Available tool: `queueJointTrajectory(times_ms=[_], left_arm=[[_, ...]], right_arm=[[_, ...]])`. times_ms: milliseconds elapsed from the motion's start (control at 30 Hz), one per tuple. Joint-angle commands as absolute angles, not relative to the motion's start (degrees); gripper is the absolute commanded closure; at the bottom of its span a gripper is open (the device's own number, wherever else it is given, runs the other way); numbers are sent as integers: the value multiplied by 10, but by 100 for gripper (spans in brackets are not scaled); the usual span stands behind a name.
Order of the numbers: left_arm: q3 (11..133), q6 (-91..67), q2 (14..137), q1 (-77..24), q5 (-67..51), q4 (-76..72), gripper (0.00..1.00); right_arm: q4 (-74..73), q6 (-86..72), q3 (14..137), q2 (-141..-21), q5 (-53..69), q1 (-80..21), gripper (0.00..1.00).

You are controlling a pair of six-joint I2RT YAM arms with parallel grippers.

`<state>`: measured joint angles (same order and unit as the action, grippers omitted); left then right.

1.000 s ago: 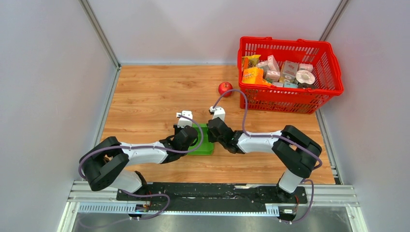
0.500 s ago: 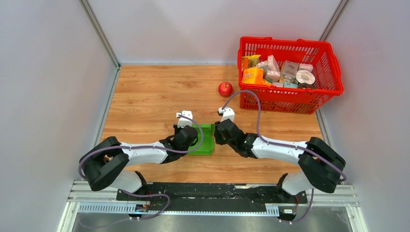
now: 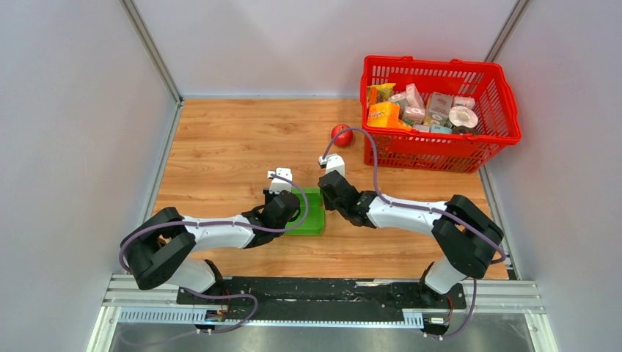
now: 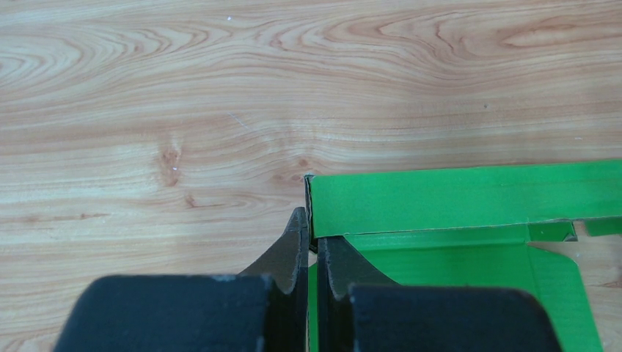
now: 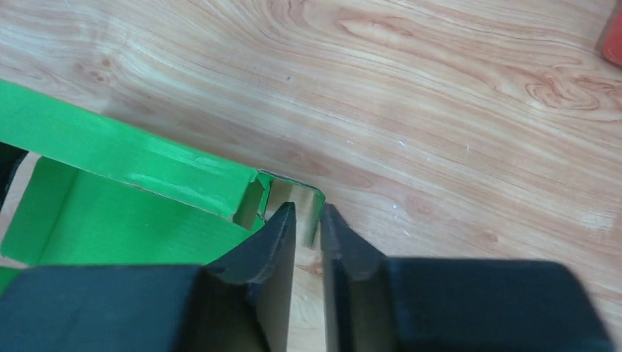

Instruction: Fold the paper box

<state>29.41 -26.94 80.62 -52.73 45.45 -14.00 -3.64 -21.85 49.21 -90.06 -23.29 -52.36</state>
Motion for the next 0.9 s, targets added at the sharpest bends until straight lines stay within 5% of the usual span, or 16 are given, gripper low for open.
queueJointTrajectory(times_ms=[0, 100, 467, 867], left_arm=[[292, -268, 802, -526, 453, -154, 100], [294, -271, 805, -526, 451, -152, 100], [297, -274, 811, -526, 439, -156, 100], [294, -279, 810, -526, 427, -163, 100]], right_arm=[[-8, -194, 518, -925, -245, -524, 85], [-32, -210, 531, -924, -243, -533, 100], [-167, -378, 591, -908, -202, -573, 100], [-121, -498, 603, -932, -178, -565, 96]])
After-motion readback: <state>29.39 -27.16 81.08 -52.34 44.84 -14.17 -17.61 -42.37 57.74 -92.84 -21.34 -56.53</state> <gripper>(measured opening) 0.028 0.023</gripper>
